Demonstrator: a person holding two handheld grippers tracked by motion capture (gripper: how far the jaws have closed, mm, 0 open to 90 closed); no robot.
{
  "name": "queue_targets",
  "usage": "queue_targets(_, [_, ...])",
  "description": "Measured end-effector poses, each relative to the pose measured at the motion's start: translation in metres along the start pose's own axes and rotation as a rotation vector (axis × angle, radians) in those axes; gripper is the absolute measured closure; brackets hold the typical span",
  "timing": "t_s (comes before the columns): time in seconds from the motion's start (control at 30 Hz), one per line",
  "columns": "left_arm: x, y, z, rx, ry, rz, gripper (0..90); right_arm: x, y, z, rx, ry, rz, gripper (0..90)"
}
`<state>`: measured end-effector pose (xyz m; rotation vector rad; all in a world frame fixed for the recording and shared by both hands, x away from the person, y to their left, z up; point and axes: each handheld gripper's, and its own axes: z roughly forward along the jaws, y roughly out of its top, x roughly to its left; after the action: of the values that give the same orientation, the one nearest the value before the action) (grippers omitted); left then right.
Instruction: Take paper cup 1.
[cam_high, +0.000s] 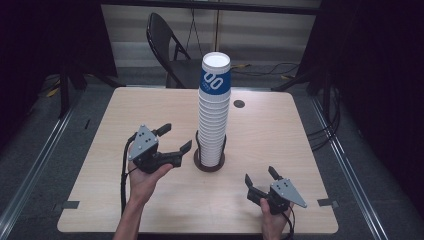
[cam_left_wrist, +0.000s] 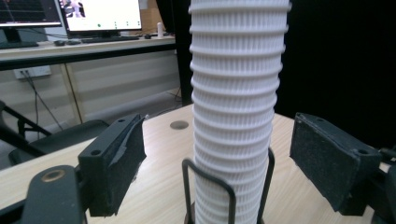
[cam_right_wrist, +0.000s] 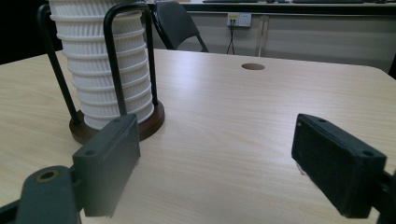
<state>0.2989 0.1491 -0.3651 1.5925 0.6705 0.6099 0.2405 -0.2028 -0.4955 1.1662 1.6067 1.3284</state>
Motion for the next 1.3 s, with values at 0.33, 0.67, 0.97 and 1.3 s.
queue_targets(0.33, [-0.006,0.025,0.006,-0.037,-0.041,0.018,17.2,0.000,0.000,0.001,0.002,0.002,-0.003,15.2])
queue_targets(0.67, [-0.010,0.058,0.014,-0.070,-0.077,0.051,15.6,0.000,0.000,0.000,-0.001,0.005,-0.002,15.3])
queue_targets(0.97, [-0.004,0.083,0.022,-0.075,-0.084,0.070,18.7,0.000,0.000,0.001,0.006,0.004,0.002,15.3])
queue_targets(1.3, [0.003,0.099,0.031,-0.075,-0.105,0.040,15.7,0.000,0.000,0.000,-0.003,0.003,0.006,16.2])
